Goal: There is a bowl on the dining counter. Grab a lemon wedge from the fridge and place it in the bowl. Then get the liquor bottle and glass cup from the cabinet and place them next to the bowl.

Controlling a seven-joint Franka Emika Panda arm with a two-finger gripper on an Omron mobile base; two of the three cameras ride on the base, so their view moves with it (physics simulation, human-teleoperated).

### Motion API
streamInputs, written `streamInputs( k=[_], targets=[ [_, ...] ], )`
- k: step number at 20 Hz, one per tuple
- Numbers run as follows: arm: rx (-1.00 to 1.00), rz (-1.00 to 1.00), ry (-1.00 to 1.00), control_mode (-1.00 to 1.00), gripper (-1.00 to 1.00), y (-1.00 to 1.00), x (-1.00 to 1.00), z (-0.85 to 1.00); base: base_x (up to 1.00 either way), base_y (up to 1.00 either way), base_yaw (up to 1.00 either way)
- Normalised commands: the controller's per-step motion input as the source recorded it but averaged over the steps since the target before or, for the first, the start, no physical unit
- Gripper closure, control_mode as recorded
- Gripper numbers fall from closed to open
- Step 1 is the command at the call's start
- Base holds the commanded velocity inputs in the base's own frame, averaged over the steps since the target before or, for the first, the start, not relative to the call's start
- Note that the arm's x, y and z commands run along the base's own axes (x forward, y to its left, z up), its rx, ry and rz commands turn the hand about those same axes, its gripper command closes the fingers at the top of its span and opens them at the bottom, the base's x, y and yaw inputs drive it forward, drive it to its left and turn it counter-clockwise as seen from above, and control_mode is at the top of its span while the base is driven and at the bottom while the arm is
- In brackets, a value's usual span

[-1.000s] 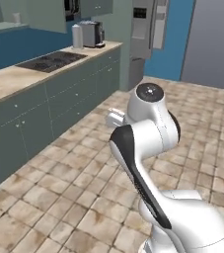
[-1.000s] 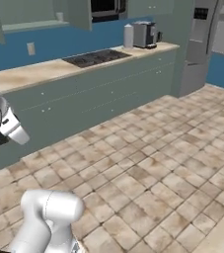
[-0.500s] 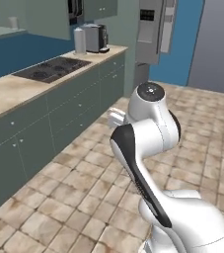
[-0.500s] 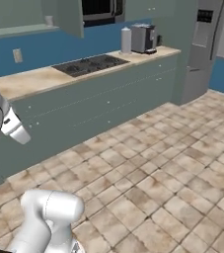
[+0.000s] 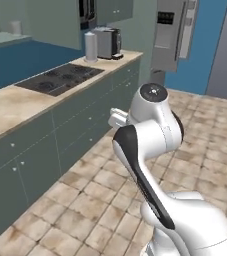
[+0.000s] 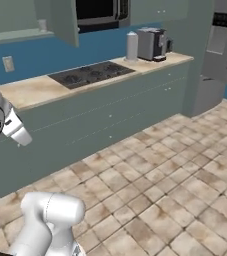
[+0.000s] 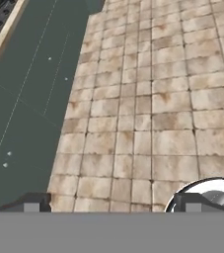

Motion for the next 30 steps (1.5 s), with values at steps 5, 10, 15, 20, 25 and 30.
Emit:
streamInputs(
  k=[5, 10, 15, 20, 25, 30],
  targets=[
    [0.00, 0.00, 0.00, 1.00, -1.00, 0.00, 0.00, 0.00, 1.00, 0.12, 0.16],
    [0.00, 0.00, 0.00, 1.00, -1.00, 0.00, 0.00, 0.00, 1.00, 0.13, 0.23],
    [0.00, 0.00, 0.00, 1.00, -1.00, 0.00, 0.00, 0.00, 0.99, 0.08, 0.30],
    [0.00, 0.00, 0.00, 1.00, -1.00, 0.00, 0.00, 0.00, 0.83, 0.04, 0.41],
    [0.00, 0.00, 0.00, 1.00, -1.00, 0.00, 0.00, 0.00, 0.64, 0.00, 0.48],
    [0.00, 0.00, 0.00, 1.00, -1.00, 0.00, 0.00, 0.00, 0.50, 0.00, 0.50]
  ],
)
